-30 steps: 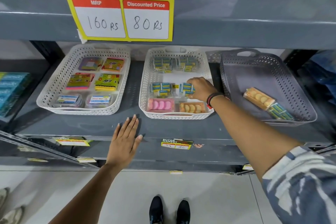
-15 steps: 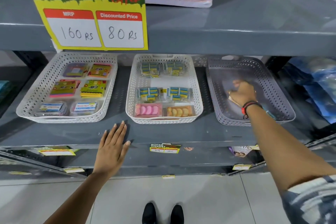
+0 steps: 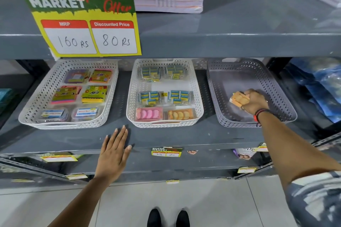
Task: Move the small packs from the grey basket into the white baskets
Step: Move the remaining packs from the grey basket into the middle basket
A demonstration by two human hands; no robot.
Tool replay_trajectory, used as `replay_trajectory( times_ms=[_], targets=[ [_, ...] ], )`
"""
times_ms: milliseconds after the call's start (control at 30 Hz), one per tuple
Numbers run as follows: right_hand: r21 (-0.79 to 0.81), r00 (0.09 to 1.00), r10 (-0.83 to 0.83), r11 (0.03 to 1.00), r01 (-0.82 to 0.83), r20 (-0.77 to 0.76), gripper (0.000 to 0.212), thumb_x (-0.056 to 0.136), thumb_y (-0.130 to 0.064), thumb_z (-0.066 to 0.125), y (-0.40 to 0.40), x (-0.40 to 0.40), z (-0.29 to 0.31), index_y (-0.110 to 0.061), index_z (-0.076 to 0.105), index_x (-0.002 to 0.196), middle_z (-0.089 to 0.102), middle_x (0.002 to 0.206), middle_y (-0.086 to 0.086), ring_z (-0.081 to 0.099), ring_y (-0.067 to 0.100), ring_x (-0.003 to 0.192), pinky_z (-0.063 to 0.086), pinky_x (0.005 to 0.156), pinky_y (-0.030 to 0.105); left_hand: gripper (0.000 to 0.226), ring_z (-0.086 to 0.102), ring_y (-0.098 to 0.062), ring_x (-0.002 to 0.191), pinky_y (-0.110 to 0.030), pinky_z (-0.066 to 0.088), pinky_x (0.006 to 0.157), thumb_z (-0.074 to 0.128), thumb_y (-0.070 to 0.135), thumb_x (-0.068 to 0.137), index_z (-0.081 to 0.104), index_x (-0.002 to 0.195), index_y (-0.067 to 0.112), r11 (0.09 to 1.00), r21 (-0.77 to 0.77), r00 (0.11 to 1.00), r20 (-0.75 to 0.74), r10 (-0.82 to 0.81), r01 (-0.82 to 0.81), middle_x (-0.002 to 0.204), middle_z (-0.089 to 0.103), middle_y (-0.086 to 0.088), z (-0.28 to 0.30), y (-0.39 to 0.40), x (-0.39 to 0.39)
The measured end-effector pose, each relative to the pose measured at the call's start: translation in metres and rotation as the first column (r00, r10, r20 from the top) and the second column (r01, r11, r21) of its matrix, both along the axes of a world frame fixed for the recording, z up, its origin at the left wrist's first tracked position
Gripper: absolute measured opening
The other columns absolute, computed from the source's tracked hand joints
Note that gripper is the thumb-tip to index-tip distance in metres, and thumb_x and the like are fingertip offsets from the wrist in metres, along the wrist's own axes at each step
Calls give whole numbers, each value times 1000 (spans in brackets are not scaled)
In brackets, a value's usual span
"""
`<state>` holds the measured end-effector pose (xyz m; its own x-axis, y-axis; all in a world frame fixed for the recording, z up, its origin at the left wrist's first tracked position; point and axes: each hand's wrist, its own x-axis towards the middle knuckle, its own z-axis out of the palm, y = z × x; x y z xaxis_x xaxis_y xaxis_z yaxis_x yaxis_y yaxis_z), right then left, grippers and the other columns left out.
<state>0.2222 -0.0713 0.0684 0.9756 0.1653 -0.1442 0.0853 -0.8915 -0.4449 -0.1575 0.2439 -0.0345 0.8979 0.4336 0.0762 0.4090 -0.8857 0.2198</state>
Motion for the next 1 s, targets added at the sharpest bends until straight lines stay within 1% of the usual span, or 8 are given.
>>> replay_trajectory(
  times_ms=[200, 300, 367, 467, 600, 800, 900, 1000],
  targets=[
    [228, 994, 8, 973, -32, 106, 57, 67, -9, 79, 28, -24, 35, -15, 58, 119, 66, 121, 10, 62, 28, 110, 49, 100, 39, 63, 13, -15, 145, -32, 0, 118, 10, 50, 97, 22, 149, 17, 1000, 6, 1000, 9, 6, -6, 156, 22, 3, 1, -1, 1],
    [323, 974, 150, 925, -199, 170, 55, 67, -8, 80, 57, -49, 54, -14, 60, 118, 66, 116, 3, 60, 20, 107, 47, 100, 31, 63, 16, -16, 144, -34, 3, 117, 11, 49, 97, 25, 148, 15, 1000, 0, 1000, 13, 5, -5, 156, 24, 2, 2, -1, 1],
    [338, 943, 296, 881, -332, 152, 58, 66, -5, 80, 77, -64, 59, -14, 58, 118, 62, 115, -2, 57, 15, 106, 45, 98, 28, 63, 16, -16, 144, -34, 4, 117, 11, 50, 97, 26, 148, 15, 1000, -3, 1000, 3, 11, -11, 155, 26, 1, 2, -1, 1],
    [282, 866, 493, 821, -496, 89, 64, 61, -3, 82, 100, -79, 54, -14, 56, 119, 64, 120, 3, 60, 21, 111, 49, 99, 38, 64, 18, -17, 143, -33, 2, 117, 9, 50, 97, 26, 148, 14, 1000, 6, 1000, -19, 20, -20, 155, 28, -1, 2, -1, 2],
    [178, 763, 646, 754, -632, -23, 63, 61, 2, 80, 119, -96, 42, -12, 57, 118, 63, 121, 5, 57, 16, 108, 47, 90, 26, 63, 16, -16, 143, -33, 2, 117, 9, 49, 98, 24, 148, 14, 1000, 15, 999, -32, 20, -19, 155, 27, -1, 2, -1, 2],
    [65, 665, 737, 674, -735, -119, 53, 72, 10, 66, 136, -105, 29, -10, 57, 120, 60, 126, 8, 55, 21, 119, 44, 94, 25, 63, 14, -16, 143, -32, 1, 116, 9, 49, 98, 24, 148, 13, 1000, 26, 999, -31, 14, -14, 155, 27, -1, 3, -1, 2],
    [56, 648, 743, 663, -746, -167, 50, 72, 10, 68, 140, -103, 30, -9, 60, 118, 61, 127, 7, 56, 21, 120, 44, 96, 27, 63, 15, -16, 143, -32, 2, 116, 9, 48, 98, 24, 148, 13, 1000, 23, 1000, -25, 12, -11, 154, 27, -2, 3, -2, 1],
    [105, 665, 727, 685, -721, -172, 48, 71, 0, 77, 134, -97, 38, -11, 63, 116, 63, 123, 5, 57, 17, 114, 43, 90, 22, 63, 17, -17, 143, -31, 0, 117, 10, 48, 98, 25, 147, 12, 1000, 18, 1000, -18, 12, -12, 154, 29, -2, 4, -2, 2]
  ],
)
